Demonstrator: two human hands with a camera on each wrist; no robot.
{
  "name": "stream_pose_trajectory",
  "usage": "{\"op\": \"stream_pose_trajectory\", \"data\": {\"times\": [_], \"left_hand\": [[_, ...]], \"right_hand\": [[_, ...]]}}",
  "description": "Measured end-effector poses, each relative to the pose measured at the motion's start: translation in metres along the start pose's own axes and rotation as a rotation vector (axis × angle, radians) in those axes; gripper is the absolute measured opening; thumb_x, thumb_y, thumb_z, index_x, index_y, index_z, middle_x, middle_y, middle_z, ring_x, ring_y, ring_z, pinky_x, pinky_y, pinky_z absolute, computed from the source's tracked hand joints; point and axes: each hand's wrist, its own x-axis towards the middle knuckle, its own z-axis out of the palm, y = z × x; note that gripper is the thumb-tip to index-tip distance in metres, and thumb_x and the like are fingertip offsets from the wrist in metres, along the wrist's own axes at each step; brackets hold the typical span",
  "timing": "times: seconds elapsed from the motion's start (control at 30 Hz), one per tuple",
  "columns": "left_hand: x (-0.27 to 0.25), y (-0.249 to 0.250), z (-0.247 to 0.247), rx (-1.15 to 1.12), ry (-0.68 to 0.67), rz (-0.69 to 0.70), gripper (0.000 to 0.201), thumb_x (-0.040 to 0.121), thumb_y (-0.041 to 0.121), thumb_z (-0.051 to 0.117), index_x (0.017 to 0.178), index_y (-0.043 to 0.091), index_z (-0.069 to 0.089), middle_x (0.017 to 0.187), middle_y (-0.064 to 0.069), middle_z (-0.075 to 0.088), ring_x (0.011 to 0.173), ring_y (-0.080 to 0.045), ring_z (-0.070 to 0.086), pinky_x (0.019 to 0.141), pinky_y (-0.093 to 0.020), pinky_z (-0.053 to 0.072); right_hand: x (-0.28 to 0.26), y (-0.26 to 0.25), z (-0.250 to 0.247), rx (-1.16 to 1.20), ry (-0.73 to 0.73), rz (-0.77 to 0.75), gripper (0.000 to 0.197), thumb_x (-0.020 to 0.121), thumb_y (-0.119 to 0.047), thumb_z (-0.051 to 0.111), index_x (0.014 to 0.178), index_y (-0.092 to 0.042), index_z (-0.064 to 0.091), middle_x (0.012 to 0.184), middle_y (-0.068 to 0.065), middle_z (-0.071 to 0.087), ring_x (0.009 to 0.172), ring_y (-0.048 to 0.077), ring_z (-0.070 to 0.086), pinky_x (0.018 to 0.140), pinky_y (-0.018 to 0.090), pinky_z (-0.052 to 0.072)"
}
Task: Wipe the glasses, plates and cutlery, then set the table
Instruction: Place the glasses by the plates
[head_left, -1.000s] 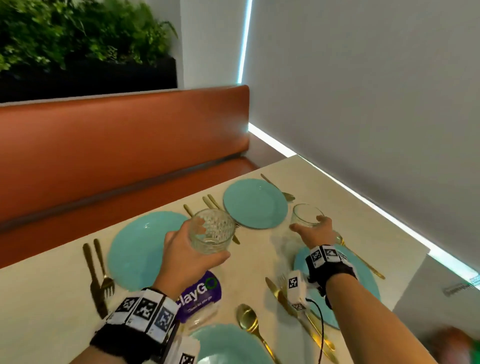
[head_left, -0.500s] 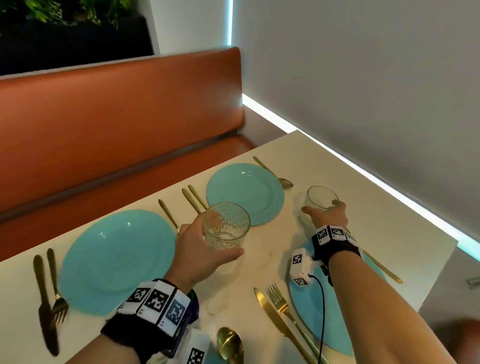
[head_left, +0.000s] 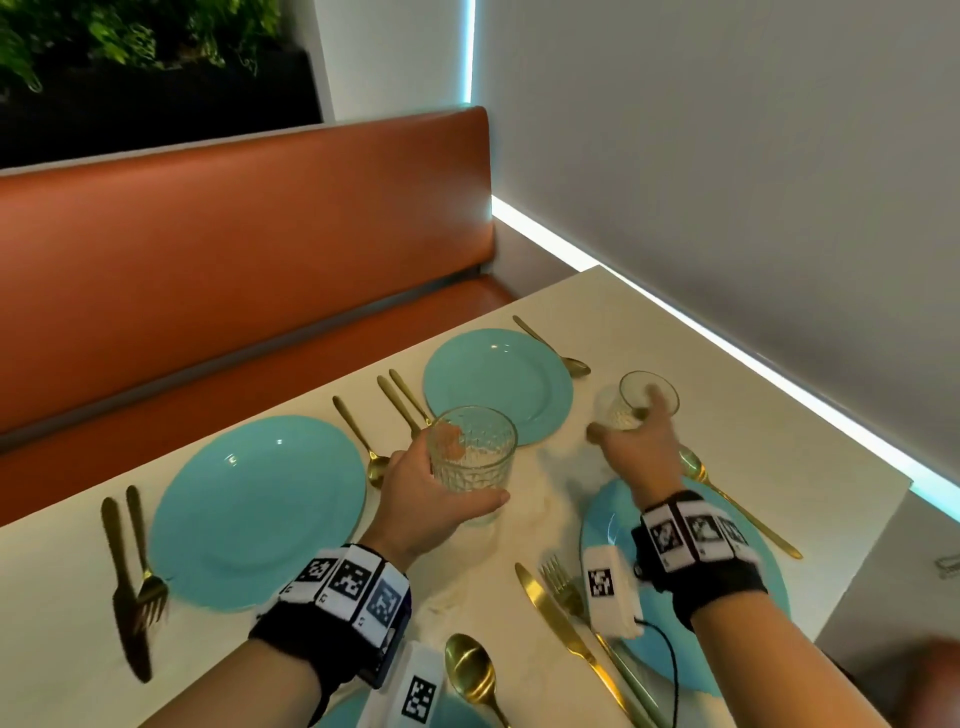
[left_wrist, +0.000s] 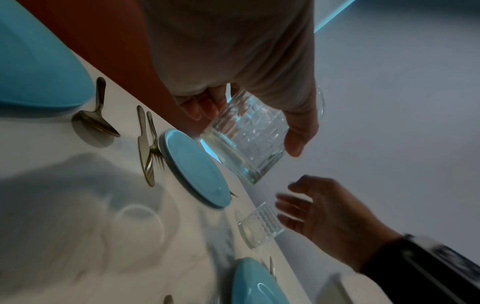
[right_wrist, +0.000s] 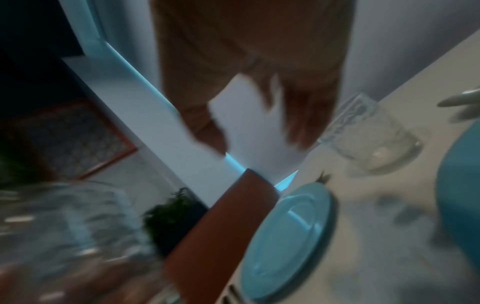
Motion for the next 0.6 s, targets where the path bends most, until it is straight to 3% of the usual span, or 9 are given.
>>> {"op": "stream_pose_trajectory", "data": {"times": [0.1, 0.17, 0.23, 0.37, 0.5, 0.53, 0.57, 0.6], "left_hand": [[-0.004, 0.005, -0.001, -0.139, -0.046, -0.043, 0.078, 0.05, 0.021, 0.092, 0.118, 0.021, 0.053, 0.106, 0.006, 0.065, 0.102, -0.01, 0.063, 0.081, -0.023, 0.052], [-0.009, 0.012, -0.002, -0.232, -0.116, -0.049, 0.064, 0.062, 0.0, 0.084, 0.114, 0.017, 0.051, 0.099, 0.007, 0.065, 0.086, 0.001, 0.066, 0.067, -0.013, 0.052], [-0.013, 0.015, -0.003, -0.287, -0.187, -0.064, 0.058, 0.066, -0.008, 0.078, 0.111, 0.016, 0.051, 0.098, 0.003, 0.066, 0.076, 0.005, 0.066, 0.06, -0.009, 0.05], [-0.015, 0.015, -0.004, -0.34, -0.242, -0.07, 0.047, 0.071, -0.014, 0.071, 0.097, 0.022, 0.054, 0.09, 0.004, 0.067, 0.07, 0.005, 0.068, 0.059, -0.01, 0.051], [-0.015, 0.011, -0.003, -0.316, -0.324, -0.076, 0.05, 0.072, -0.014, 0.07, 0.099, 0.025, 0.053, 0.09, 0.009, 0.068, 0.076, 0.006, 0.067, 0.065, -0.011, 0.052], [-0.014, 0.008, -0.003, -0.27, -0.323, -0.107, 0.053, 0.071, -0.003, 0.077, 0.106, 0.026, 0.052, 0.1, 0.005, 0.067, 0.086, 0.003, 0.067, 0.072, -0.014, 0.054], [-0.014, 0.007, -0.002, -0.194, -0.312, -0.111, 0.067, 0.063, 0.02, 0.087, 0.118, 0.028, 0.049, 0.115, 0.001, 0.062, 0.1, -0.003, 0.064, 0.084, -0.022, 0.054], [-0.013, 0.006, -0.001, -0.104, -0.297, -0.117, 0.094, 0.051, 0.045, 0.09, 0.13, 0.029, 0.042, 0.129, -0.001, 0.054, 0.114, -0.012, 0.057, 0.095, -0.033, 0.051]], "right_hand": [[-0.049, -0.017, 0.01, 0.04, -0.597, -0.124, 0.091, 0.069, 0.006, 0.072, 0.142, -0.027, 0.029, 0.13, -0.001, 0.049, 0.117, 0.019, 0.048, 0.093, 0.045, 0.051], [-0.063, -0.021, 0.019, 0.018, -0.771, -0.177, 0.089, 0.065, 0.008, 0.074, 0.135, -0.031, 0.035, 0.121, -0.003, 0.057, 0.114, 0.016, 0.053, 0.095, 0.042, 0.051], [-0.07, -0.021, 0.029, 0.025, -0.78, -0.194, 0.088, 0.062, 0.005, 0.079, 0.131, -0.031, 0.037, 0.118, 0.0, 0.059, 0.113, 0.016, 0.055, 0.094, 0.038, 0.051], [-0.074, -0.015, 0.038, 0.087, -0.751, -0.176, 0.081, 0.057, 0.007, 0.082, 0.12, -0.028, 0.043, 0.112, -0.002, 0.063, 0.105, 0.015, 0.061, 0.088, 0.029, 0.053], [-0.078, -0.003, 0.044, 0.115, -0.678, -0.153, 0.078, 0.044, 0.001, 0.082, 0.113, -0.018, 0.049, 0.109, 0.002, 0.063, 0.102, 0.02, 0.063, 0.082, 0.027, 0.054], [-0.078, 0.0, 0.044, 0.127, -0.654, -0.14, 0.078, 0.044, 0.001, 0.083, 0.111, -0.017, 0.048, 0.107, 0.001, 0.062, 0.101, 0.019, 0.063, 0.079, 0.024, 0.055], [-0.077, 0.004, 0.044, 0.135, -0.627, -0.124, 0.076, 0.047, 0.003, 0.084, 0.11, -0.017, 0.047, 0.104, -0.002, 0.061, 0.097, 0.016, 0.063, 0.073, 0.019, 0.054], [-0.075, 0.007, 0.043, 0.137, -0.589, -0.103, 0.073, 0.051, 0.005, 0.085, 0.109, -0.017, 0.046, 0.102, -0.004, 0.06, 0.093, 0.011, 0.062, 0.068, 0.015, 0.053]]}}
